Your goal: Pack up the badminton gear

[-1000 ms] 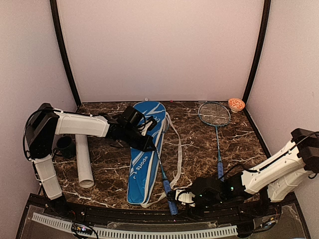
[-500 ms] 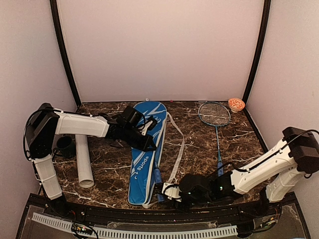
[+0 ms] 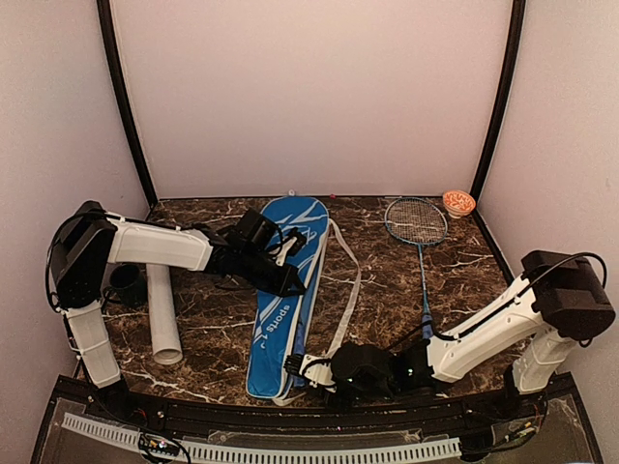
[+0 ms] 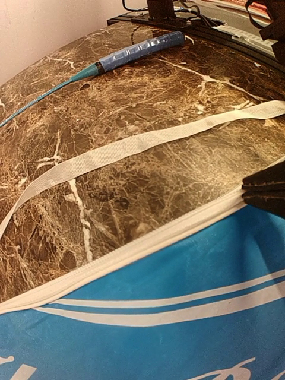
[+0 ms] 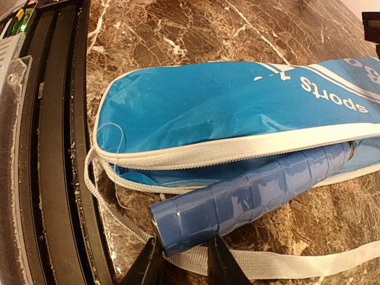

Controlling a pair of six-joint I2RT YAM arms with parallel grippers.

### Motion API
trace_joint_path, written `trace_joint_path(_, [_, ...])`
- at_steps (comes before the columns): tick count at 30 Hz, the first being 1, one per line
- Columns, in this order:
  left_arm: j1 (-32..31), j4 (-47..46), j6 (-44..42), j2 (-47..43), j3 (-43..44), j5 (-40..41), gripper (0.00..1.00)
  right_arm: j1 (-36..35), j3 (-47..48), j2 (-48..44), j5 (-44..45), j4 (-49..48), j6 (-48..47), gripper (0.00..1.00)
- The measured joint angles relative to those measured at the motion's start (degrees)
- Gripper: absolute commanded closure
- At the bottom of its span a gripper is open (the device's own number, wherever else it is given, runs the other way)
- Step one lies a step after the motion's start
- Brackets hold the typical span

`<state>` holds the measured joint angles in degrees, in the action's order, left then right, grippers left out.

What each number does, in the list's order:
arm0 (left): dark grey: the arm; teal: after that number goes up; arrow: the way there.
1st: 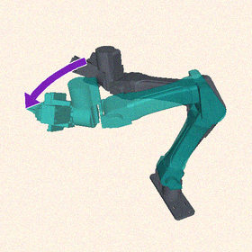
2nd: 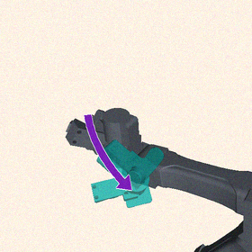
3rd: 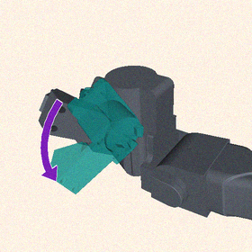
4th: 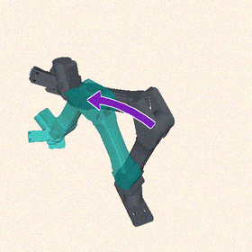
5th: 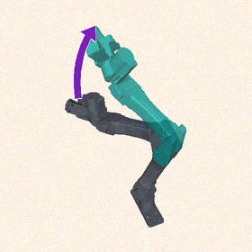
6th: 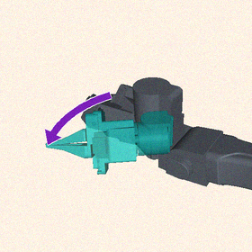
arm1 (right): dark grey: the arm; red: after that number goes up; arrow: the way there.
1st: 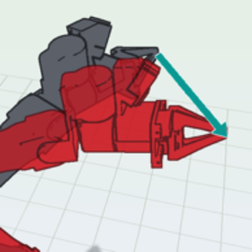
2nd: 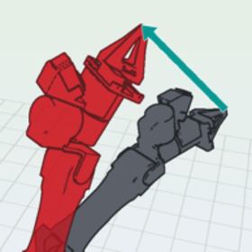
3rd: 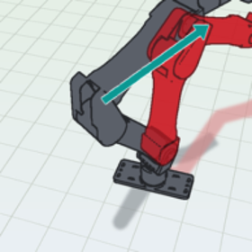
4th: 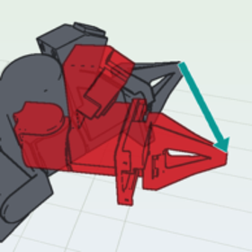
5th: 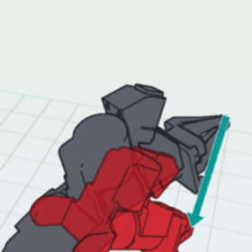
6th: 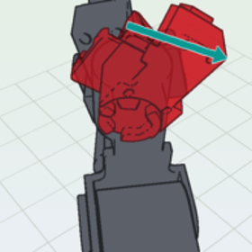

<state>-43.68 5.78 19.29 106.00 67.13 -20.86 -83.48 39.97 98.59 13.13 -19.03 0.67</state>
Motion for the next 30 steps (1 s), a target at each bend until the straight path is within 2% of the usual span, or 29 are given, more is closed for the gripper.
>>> trace_joint_path(11, [0.0, -1.49, 1.95, 0.0, -0.98, 0.39, 1.0, -0.28, 2.21, 2.58, 0.24, -5.09, 0.24, 0.76])
trace_joint_path(12, [0.0, -1.49, 2.16, 0.0, -0.98, 0.44, 0.97, -0.28, 2.67, 3.54, 0.15, -5.66, 0.28, 0.76])
trace_joint_path(16, [-0.17, -0.5, 3.06, -0.39, -0.98, 1.51, 0.64, -0.26, 2.75, 6.27, 0.42, -7.96, 0.74, 0.76])
trace_joint_path(19, [-0.85, 2.71, 3.34, -2.29, -1.01, 3.58, 0.52, 0.15, 2.67, 6.86, 1.18, -9.14, 1.31, 0.76])
trace_joint_path(22, [-1.27, 6.34, 3.72, -7.28, -1.18, 6.8, 0.52, 0.22, 2.36, 6.99, 1.68, -9.88, 1.73, 0.76])
trace_joint_path(25, [-1.33, 9.77, 3.72, -14.23, -2.12, 9.29, 0.56, 0.22, 2.03, 7.17, 1.95, -10.6, 2.03, 0.76])
trace_joint_path(30, [-2.45, 13.53, 5.55, -28.61, -13.18, 11.5, 0.6, 0.22, 1.95, 7.34, 1.92, -11.5, 2.73, 0.76])
